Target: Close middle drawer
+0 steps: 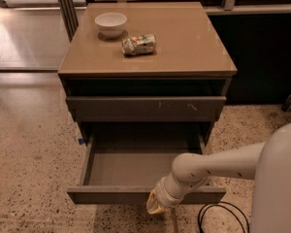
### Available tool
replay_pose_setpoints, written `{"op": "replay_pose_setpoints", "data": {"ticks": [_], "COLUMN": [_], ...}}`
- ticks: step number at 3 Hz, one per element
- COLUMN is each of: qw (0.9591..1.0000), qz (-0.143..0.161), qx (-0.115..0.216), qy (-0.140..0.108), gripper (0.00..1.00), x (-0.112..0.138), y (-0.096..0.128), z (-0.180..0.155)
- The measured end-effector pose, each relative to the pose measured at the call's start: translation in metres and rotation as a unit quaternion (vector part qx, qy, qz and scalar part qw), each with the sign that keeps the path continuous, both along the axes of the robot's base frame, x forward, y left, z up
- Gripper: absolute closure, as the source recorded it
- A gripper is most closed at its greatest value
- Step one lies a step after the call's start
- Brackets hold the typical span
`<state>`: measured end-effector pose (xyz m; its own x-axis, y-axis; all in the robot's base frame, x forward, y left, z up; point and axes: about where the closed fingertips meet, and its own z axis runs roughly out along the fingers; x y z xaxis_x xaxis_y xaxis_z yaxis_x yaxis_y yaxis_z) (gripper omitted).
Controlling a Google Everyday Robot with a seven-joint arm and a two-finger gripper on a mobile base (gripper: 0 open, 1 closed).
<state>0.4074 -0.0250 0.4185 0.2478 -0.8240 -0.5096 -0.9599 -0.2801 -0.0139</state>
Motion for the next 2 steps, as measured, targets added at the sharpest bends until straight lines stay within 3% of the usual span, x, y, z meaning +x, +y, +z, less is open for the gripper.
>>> {"op": "replay_pose_setpoints", "data": {"ticks": [1,2], "qw": [0.9984,0.9984], "qz": [-0.049,-0.049], "qx": [-0.028,-0.028], "qy": [0.002,0.002], "gripper": [1.00,1.00], "x": [0.0223,0.0203], "y": [-0.0305,-0.0304], "z": [-0.0041,-0.0027]}}
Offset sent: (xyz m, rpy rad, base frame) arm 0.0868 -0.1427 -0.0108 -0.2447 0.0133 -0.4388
